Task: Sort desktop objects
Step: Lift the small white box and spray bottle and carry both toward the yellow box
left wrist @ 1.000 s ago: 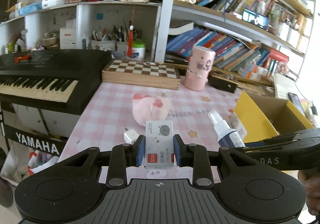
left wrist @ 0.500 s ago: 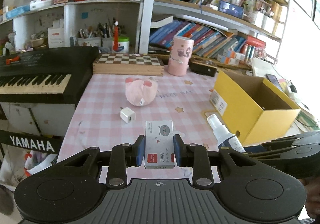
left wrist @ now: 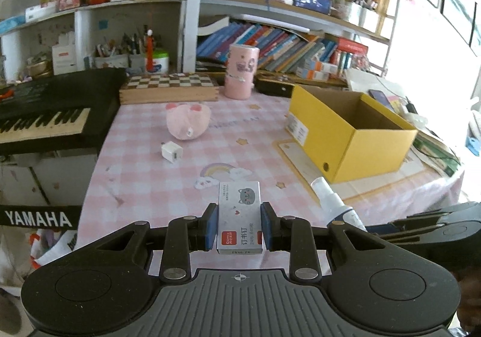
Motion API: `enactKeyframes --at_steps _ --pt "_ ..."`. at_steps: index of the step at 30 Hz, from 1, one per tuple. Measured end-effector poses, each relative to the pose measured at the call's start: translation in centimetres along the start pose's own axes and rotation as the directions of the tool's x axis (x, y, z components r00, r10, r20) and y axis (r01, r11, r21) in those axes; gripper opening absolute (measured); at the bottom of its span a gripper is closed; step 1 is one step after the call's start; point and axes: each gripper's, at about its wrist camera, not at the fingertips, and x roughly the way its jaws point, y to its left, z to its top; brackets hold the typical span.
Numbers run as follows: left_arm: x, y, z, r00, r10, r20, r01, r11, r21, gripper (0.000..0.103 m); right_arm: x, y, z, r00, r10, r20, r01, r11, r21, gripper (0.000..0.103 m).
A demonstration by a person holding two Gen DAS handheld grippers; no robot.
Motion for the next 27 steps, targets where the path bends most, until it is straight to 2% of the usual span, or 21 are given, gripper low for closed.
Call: enactKeyframes --at_steps 5,11,15,27 --pt "0.1 -1.6 -0.1 0.998 -0.061 -0.009 0.061 0.997 0.050 0.028 -1.4 -0.9 -1.6 0.999 -0.044 0.003 0.044 0.998 0.054 0.030" --pt "0.8 -4.3 -0.1 0.988 -0.154 -0.034 0.157 0.979 0.129 0.028 -3.5 -2.6 -3.4 0.993 -0.116 0.019 0.113 0.984 0.138 0.030" --pt "0.9 -5.5 -0.2 0.981 -0.192 -0.039 0.195 0.968 0.156 0.028 -4.5 -3.5 -4.3 0.987 -0.157 0.025 0.150 0.971 0.184 0.030" --pt "1.9 -7.2 0.1 0.971 -0.231 -0.058 0.238 0.955 0.177 0.028 -5.6 -5.1 -5.0 0.979 -0.201 0.024 0.190 0.955 0.229 0.030"
